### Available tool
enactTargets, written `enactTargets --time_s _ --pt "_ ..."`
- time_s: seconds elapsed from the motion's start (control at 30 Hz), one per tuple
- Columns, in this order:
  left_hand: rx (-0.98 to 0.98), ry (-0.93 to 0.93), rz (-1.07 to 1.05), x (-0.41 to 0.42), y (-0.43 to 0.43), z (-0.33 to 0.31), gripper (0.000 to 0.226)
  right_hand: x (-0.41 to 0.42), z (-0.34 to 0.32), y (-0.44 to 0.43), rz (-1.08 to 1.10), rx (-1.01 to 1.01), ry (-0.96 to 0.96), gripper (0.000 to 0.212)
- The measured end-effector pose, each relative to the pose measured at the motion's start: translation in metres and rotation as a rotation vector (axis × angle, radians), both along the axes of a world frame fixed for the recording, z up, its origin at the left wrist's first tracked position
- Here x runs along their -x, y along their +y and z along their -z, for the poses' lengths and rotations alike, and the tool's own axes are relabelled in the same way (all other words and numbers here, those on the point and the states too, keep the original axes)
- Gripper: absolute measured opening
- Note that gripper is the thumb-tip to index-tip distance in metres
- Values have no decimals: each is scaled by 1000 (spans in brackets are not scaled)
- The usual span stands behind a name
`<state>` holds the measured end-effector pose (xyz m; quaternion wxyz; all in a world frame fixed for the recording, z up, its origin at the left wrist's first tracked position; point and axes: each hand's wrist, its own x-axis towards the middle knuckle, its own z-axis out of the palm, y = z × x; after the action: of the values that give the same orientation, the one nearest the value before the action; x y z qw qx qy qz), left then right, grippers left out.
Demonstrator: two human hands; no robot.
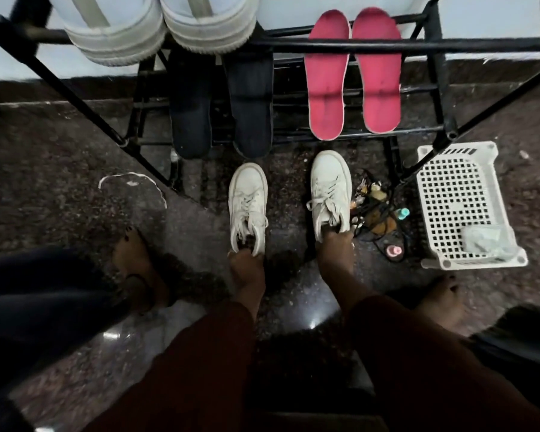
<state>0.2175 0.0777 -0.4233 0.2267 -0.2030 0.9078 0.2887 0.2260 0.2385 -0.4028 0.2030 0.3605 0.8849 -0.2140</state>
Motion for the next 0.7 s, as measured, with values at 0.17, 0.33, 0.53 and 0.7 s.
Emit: enactTargets --time_s 0.17,0.33,0.53,0.7 --pt "110 -26 87 -13 2 -8 42 -16 -7 -7 133 135 93 28" --pt "107 69 152 -48 12 -33 38 -59 -45 -28 -85 74 106 34" --pt "84 330 265 -89 18 -65 50 -102 -91 -59 -43 98 158 36" --pt "94 281 284 -110 13 -102 18 -141 -130 -71 -35 42 243 29"
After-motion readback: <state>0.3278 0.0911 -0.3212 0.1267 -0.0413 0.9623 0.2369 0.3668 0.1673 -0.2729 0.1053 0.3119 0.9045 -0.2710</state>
